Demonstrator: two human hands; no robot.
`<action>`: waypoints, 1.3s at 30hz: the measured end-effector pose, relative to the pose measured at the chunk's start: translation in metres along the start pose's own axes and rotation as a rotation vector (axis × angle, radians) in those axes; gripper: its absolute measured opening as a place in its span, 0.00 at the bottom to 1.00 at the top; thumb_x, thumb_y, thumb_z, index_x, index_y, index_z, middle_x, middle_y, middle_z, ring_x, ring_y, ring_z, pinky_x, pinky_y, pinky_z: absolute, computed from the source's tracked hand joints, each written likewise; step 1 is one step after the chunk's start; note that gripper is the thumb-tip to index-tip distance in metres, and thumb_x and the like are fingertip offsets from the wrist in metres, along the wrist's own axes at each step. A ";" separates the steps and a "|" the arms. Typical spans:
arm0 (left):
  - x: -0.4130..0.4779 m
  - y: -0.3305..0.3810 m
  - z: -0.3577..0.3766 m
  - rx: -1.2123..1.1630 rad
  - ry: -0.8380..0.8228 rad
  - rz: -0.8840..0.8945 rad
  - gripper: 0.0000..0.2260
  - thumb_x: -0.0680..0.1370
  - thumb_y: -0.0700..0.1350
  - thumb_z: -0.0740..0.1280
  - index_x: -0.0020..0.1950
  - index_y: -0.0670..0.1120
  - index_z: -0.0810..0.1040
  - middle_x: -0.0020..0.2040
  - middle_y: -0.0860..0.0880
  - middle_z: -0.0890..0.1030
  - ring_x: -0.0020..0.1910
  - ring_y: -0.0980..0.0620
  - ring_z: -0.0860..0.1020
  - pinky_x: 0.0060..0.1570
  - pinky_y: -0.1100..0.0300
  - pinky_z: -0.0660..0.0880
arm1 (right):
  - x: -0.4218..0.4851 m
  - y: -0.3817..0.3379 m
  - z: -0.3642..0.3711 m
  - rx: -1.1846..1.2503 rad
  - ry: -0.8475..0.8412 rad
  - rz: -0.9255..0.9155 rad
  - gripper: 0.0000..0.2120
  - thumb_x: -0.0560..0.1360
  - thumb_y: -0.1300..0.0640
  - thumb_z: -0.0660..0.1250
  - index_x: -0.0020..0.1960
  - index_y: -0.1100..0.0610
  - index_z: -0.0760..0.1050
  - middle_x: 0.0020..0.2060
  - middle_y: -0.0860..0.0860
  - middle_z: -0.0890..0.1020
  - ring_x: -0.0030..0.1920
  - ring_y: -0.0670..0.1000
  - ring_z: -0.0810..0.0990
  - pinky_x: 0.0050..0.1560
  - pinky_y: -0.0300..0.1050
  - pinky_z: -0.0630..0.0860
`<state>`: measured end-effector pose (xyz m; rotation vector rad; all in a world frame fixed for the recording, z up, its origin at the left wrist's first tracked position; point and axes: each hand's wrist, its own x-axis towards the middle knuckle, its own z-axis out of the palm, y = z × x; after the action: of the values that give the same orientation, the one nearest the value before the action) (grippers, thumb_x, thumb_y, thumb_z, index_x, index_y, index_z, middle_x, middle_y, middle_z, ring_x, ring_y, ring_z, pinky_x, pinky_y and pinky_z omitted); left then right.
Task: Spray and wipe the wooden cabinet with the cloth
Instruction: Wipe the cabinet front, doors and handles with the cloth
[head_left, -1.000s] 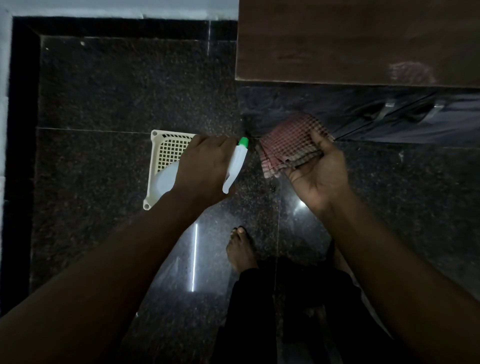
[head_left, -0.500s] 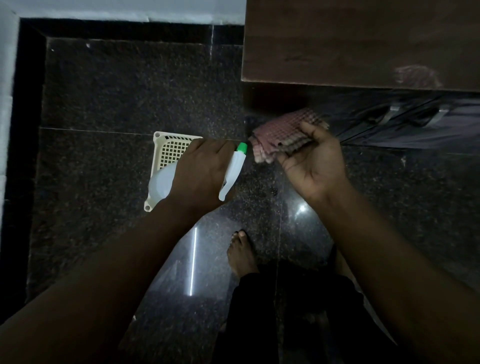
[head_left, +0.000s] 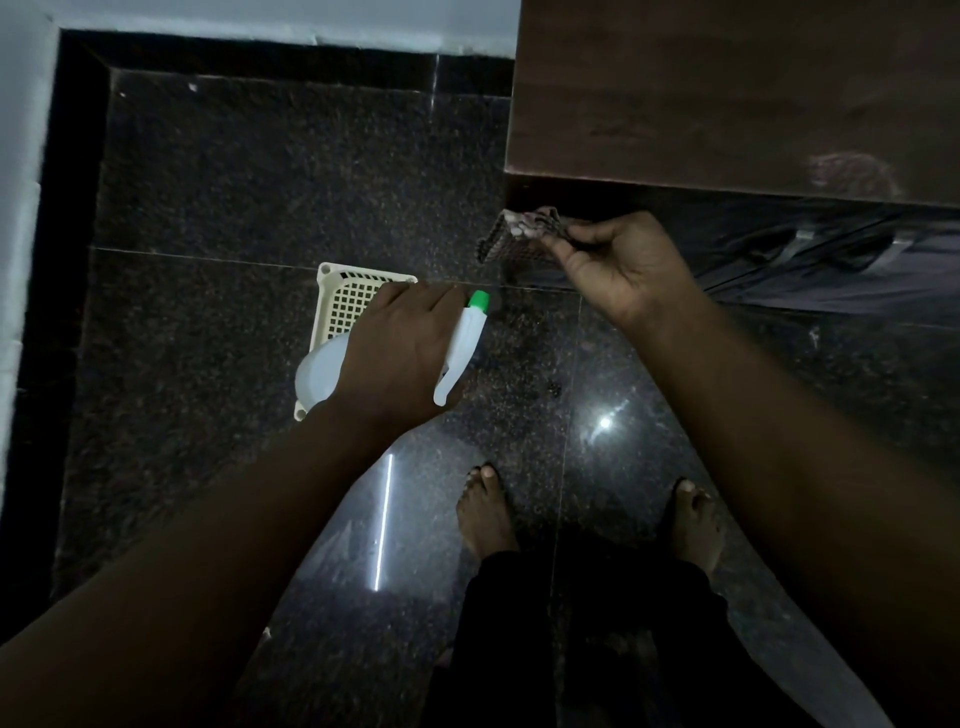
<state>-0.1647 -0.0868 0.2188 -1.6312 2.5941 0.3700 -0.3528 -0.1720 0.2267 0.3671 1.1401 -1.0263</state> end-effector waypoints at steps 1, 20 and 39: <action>0.000 0.000 -0.001 0.013 -0.015 -0.004 0.17 0.67 0.47 0.55 0.50 0.40 0.74 0.42 0.43 0.78 0.40 0.42 0.75 0.44 0.51 0.69 | 0.002 0.000 -0.001 -0.007 0.016 -0.002 0.22 0.78 0.78 0.48 0.70 0.72 0.65 0.70 0.66 0.70 0.72 0.64 0.67 0.76 0.59 0.59; -0.003 -0.001 0.005 0.053 -0.090 -0.062 0.20 0.67 0.49 0.50 0.52 0.43 0.73 0.43 0.45 0.77 0.40 0.45 0.73 0.45 0.53 0.65 | -0.011 0.009 -0.013 -0.107 -0.016 -0.130 0.15 0.73 0.75 0.56 0.33 0.58 0.67 0.35 0.53 0.73 0.38 0.50 0.74 0.46 0.41 0.79; 0.006 0.000 0.009 -0.020 -0.038 -0.081 0.15 0.65 0.47 0.55 0.46 0.41 0.73 0.40 0.43 0.78 0.37 0.43 0.74 0.42 0.52 0.68 | 0.025 0.030 -0.040 -0.737 -0.320 -0.661 0.15 0.81 0.64 0.58 0.44 0.60 0.83 0.47 0.59 0.85 0.53 0.56 0.84 0.60 0.50 0.78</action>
<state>-0.1685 -0.0903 0.2091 -1.7117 2.4966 0.4186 -0.3495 -0.1404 0.1812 -0.7812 1.2784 -1.0833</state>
